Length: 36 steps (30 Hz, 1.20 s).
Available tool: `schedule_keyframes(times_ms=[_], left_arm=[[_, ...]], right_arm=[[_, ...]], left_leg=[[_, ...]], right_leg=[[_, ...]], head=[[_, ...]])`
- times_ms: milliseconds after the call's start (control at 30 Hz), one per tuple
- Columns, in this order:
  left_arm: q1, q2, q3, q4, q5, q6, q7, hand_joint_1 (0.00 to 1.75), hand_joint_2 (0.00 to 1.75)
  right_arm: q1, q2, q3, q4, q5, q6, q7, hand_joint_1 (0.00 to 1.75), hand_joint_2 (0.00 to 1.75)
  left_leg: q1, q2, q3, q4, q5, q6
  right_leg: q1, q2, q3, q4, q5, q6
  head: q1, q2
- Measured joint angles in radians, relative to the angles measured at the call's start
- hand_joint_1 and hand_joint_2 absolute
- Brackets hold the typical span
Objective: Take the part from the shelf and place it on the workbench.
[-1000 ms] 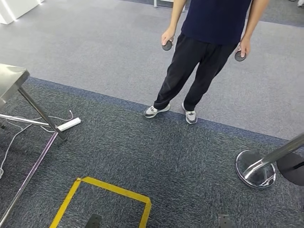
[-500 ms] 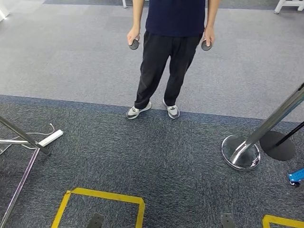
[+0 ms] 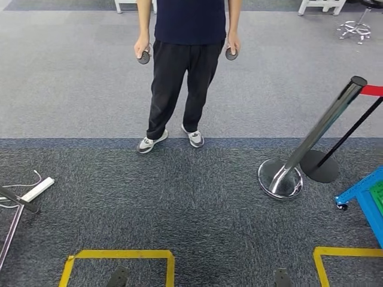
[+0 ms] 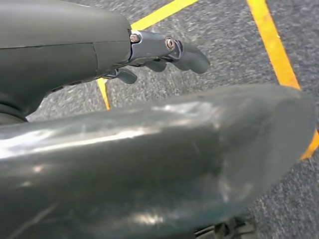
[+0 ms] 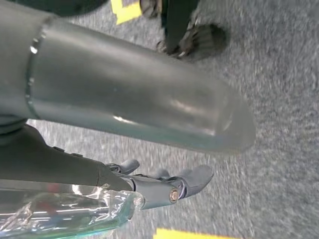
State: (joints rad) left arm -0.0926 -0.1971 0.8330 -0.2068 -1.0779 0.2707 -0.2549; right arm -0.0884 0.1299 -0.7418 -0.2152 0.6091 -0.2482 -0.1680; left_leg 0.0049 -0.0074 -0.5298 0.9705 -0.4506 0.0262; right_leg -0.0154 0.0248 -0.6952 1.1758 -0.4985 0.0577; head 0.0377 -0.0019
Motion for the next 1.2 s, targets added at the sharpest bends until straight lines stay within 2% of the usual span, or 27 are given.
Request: schedule_keyframes(times_ms=[33,67,100,133,167,233,267,333,367,433,500,533,567,600,633,667,733,800,833,867,933,1000,1033,1067,1100,1133,1200], left_arm=[[0.000,0.001,0.000,0.000,0.000,0.000,0.001,0.00,0.00],[0.000,0.001,0.000,0.000,-0.001,0.000,0.002,0.00,0.00],[-0.001,0.002,0.000,0.000,-0.002,0.000,0.002,0.00,0.00],[-0.003,0.002,-0.001,0.000,-0.002,0.000,0.002,0.00,0.00],[-0.005,0.002,-0.001,0.000,-0.002,0.000,0.003,0.00,0.00],[-0.008,0.003,-0.001,0.000,-0.002,0.001,0.003,0.00,0.00],[-0.009,0.003,-0.001,0.000,-0.002,0.001,0.004,0.00,0.00],[-0.012,0.004,-0.001,0.000,-0.002,0.002,0.006,0.00,0.00],[-0.013,0.004,-0.002,0.000,-0.002,0.002,0.006,0.00,0.00],[-0.014,0.004,-0.002,0.000,-0.002,0.003,0.007,0.00,0.00],[-0.012,0.004,-0.002,0.000,-0.002,0.003,0.008,0.00,0.00],[-0.011,0.004,-0.002,0.000,-0.002,0.002,0.009,0.00,0.00],[-0.009,0.003,-0.002,0.000,-0.003,0.002,0.010,0.00,0.00],[-0.008,0.003,-0.002,0.000,-0.003,0.001,0.011,0.00,0.00],[-0.008,0.003,-0.002,0.000,-0.004,0.000,0.013,0.00,0.00],[-0.008,0.003,-0.002,0.000,-0.006,0.000,0.014,0.00,0.00],[-0.008,0.002,-0.003,0.000,-0.009,0.000,0.016,0.00,0.00],[-0.007,0.001,-0.004,0.000,-0.010,0.000,0.017,0.00,0.00],[-0.007,0.001,-0.006,0.000,-0.010,0.000,0.018,0.00,0.00],[-0.007,0.001,-0.007,0.000,-0.010,0.000,0.018,0.00,0.00],[-0.007,0.000,-0.009,0.000,-0.011,0.000,0.018,0.00,0.00],[-0.004,0.001,-0.010,0.000,-0.011,0.000,0.019,0.00,0.00],[-0.003,0.001,-0.010,0.000,-0.011,0.000,0.019,0.00,0.00],[-0.001,0.001,-0.010,0.000,-0.011,0.000,0.019,0.00,0.00],[-0.001,0.001,-0.010,0.000,-0.010,0.000,0.019,0.00,0.00],[-0.001,0.001,-0.010,0.000,-0.010,0.000,0.019,0.00,0.00],[-0.001,0.000,-0.010,0.000,-0.010,0.000,0.019,0.00,0.00]], right_arm=[[-0.003,0.001,0.000,0.000,0.000,0.004,0.000,0.00,0.00],[-0.004,0.002,0.000,0.000,-0.001,0.007,0.000,0.00,0.00],[-0.004,0.002,0.000,0.000,-0.002,0.009,0.000,0.00,0.00],[-0.004,0.002,0.000,0.000,-0.004,0.012,0.001,0.00,0.00],[-0.004,0.002,0.000,0.000,-0.005,0.014,0.001,0.00,0.00],[-0.009,0.004,0.000,0.000,-0.004,0.017,0.004,0.00,0.00],[-0.011,0.006,0.000,0.000,-0.003,0.017,0.007,0.00,0.00],[-0.010,0.007,0.000,0.000,-0.001,0.018,0.014,0.00,0.00],[-0.007,0.007,0.000,0.000,0.000,0.018,0.017,0.00,0.00],[-0.005,0.007,0.000,0.000,0.000,0.018,0.018,0.00,0.00],[-0.007,0.008,0.000,0.000,0.001,0.017,0.019,0.00,0.00],[-0.007,0.008,0.000,0.000,0.001,0.017,0.020,0.00,0.00],[-0.006,0.008,0.000,0.000,0.002,0.017,0.021,0.00,0.00],[-0.004,0.008,-0.001,0.000,0.003,0.017,0.022,0.00,0.00],[-0.002,0.008,-0.001,0.000,0.004,0.017,0.022,0.00,0.00],[-0.001,0.008,-0.001,0.000,0.005,0.018,0.022,0.00,0.00],[-0.003,0.008,-0.001,0.000,0.007,0.018,0.021,0.00,0.00],[-0.003,0.008,0.000,0.000,0.009,0.018,0.020,0.00,0.00],[0.000,0.008,0.000,0.000,0.009,0.018,0.019,0.00,0.00],[0.004,0.008,0.000,0.000,0.009,0.018,0.019,0.00,0.00],[0.007,0.008,-0.001,0.000,0.010,0.018,0.019,0.00,0.00],[0.003,0.008,0.000,0.000,0.012,0.019,0.018,0.00,0.00],[0.001,0.008,0.000,0.000,0.013,0.019,0.017,0.00,0.00],[0.001,0.008,0.000,0.000,0.014,0.019,0.017,0.00,0.00],[0.002,0.008,0.000,0.000,0.014,0.019,0.017,0.00,0.00],[0.003,0.008,0.000,0.000,0.016,0.019,0.017,0.00,0.00],[0.001,0.008,0.000,0.000,0.018,0.019,0.018,0.00,0.00]], left_leg=[[-0.002,0.014,0.000,0.000,-0.001,0.001],[-0.004,0.028,0.000,0.000,-0.001,0.002],[-0.005,0.039,0.000,0.001,-0.002,0.002],[-0.005,0.050,0.001,0.001,-0.003,0.001],[-0.005,0.060,0.004,0.002,-0.004,-0.001],[-0.011,0.076,0.008,0.005,-0.011,-0.010],[-0.014,0.083,0.009,0.007,-0.012,-0.015],[-0.015,0.097,0.011,0.008,-0.013,-0.023],[-0.013,0.096,0.011,0.010,-0.016,-0.029],[-0.008,0.063,-0.009,0.056,-0.051,-0.040],[-0.006,0.025,-0.068,0.181,-0.117,-0.046],[-0.005,0.020,-0.102,0.247,-0.142,-0.046],[-0.005,0.018,-0.126,0.291,-0.151,-0.046],[-0.005,0.017,-0.132,0.297,-0.139,-0.044],[-0.005,0.014,-0.120,0.266,-0.109,-0.042],[-0.004,0.003,-0.093,0.205,-0.070,-0.039],[-0.001,-0.034,-0.036,0.078,-0.016,-0.036],[-0.001,-0.053,-0.015,0.024,-0.006,-0.032],[-0.001,-0.046,-0.014,0.020,-0.007,-0.028],[-0.002,-0.037,-0.014,0.017,-0.003,-0.022],[-0.002,-0.017,-0.013,0.011,0.002,-0.009],[-0.004,0.007,-0.012,0.010,0.002,-0.002],[-0.005,0.020,-0.012,0.010,0.002,-0.001],[-0.005,0.032,-0.012,0.011,0.001,0.000],[-0.006,0.044,-0.012,0.011,0.001,0.000],[-0.005,0.054,-0.011,0.011,0.000,-0.002],[-0.008,0.073,-0.007,0.014,-0.006,-0.009]], right_leg=[[0.000,-0.012,-0.030,0.069,-0.031,0.002],[0.000,-0.016,-0.047,0.113,-0.045,0.004],[0.000,-0.018,-0.046,0.121,-0.041,0.005],[0.000,-0.023,-0.023,0.084,-0.018,0.005],[0.000,-0.036,0.018,0.016,0.013,0.005],[0.003,-0.070,0.094,-0.115,0.052,-0.001],[0.005,-0.079,0.112,-0.147,0.058,-0.006],[0.007,-0.065,0.114,-0.155,0.059,-0.021],[0.007,-0.056,0.112,-0.156,0.061,-0.027],[0.005,-0.037,0.109,-0.159,0.066,-0.040],[0.004,-0.016,0.106,-0.159,0.069,-0.048],[0.004,-0.005,0.104,-0.159,0.069,-0.049],[0.005,0.008,0.103,-0.159,0.070,-0.050],[0.005,0.020,0.102,-0.159,0.071,-0.049],[0.005,0.033,0.102,-0.159,0.072,-0.048],[0.004,0.045,0.102,-0.159,0.074,-0.046],[0.005,0.068,0.097,-0.155,0.077,-0.038],[0.005,0.087,0.087,-0.154,0.082,-0.026],[0.003,0.096,0.082,-0.156,0.085,-0.020],[0.001,0.092,0.077,-0.154,0.085,-0.015],[0.003,0.047,0.051,-0.106,0.052,-0.008],[0.006,-0.003,-0.002,0.016,-0.014,-0.003],[0.005,-0.011,-0.030,0.079,-0.040,-0.001],[0.005,-0.015,-0.044,0.115,-0.050,0.001],[0.005,-0.019,-0.040,0.116,-0.043,0.003],[0.005,-0.025,-0.016,0.077,-0.019,0.004],[0.006,-0.058,0.063,-0.057,0.033,0.004]], head=[[0.000,0.000],[0.000,0.000],[0.000,0.000],[0.000,0.000],[0.000,0.000],[0.000,0.000],[-0.001,0.000],[-0.003,0.000],[-0.003,0.000],[-0.004,0.000],[-0.005,0.000],[-0.005,0.000],[-0.005,0.000],[-0.005,0.000],[-0.005,0.000],[-0.005,0.000],[-0.005,0.000],[-0.005,0.000],[-0.004,0.000],[-0.004,0.000],[0.000,0.000],[0.002,0.000],[0.002,0.000],[0.002,0.000],[0.002,0.000],[0.002,0.000],[0.003,0.000]])
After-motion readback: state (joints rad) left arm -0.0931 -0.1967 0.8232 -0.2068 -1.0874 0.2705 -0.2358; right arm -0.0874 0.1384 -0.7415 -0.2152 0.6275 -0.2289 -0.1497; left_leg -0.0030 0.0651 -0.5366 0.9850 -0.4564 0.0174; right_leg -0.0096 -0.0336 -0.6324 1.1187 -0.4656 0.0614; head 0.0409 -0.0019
